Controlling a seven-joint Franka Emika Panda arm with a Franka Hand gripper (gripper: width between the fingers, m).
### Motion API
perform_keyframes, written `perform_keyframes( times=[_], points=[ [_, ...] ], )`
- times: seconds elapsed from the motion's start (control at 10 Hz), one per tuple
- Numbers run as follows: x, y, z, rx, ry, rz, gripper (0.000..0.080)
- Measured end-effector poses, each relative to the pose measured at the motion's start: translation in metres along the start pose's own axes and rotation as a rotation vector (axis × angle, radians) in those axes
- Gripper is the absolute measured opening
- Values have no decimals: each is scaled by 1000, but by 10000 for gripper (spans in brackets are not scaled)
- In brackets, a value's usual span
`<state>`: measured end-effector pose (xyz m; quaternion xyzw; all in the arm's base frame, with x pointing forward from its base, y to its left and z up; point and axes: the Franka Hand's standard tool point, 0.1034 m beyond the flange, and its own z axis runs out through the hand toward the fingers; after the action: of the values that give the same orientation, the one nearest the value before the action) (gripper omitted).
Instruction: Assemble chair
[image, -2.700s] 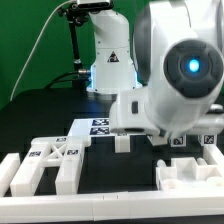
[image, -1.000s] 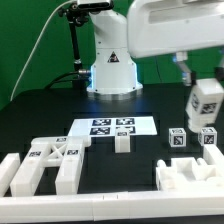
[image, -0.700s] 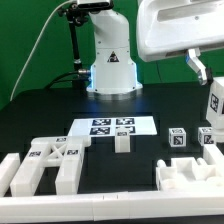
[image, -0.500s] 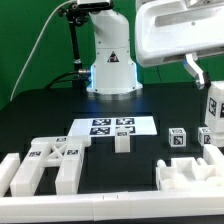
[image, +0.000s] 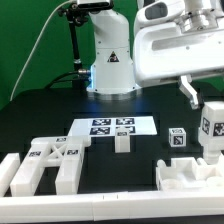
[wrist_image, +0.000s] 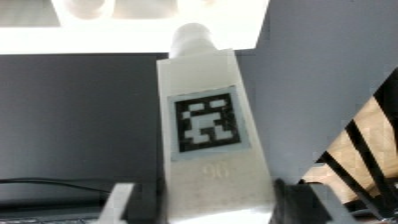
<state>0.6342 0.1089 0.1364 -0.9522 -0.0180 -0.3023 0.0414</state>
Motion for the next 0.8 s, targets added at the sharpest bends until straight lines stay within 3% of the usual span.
perform_keyframes(
  times=[0.4, 0.8],
  points=[
    [-3, -8, 10, 7, -8, -12, 284],
    [-14, -5, 19, 2, -27, -20, 284]
  ],
)
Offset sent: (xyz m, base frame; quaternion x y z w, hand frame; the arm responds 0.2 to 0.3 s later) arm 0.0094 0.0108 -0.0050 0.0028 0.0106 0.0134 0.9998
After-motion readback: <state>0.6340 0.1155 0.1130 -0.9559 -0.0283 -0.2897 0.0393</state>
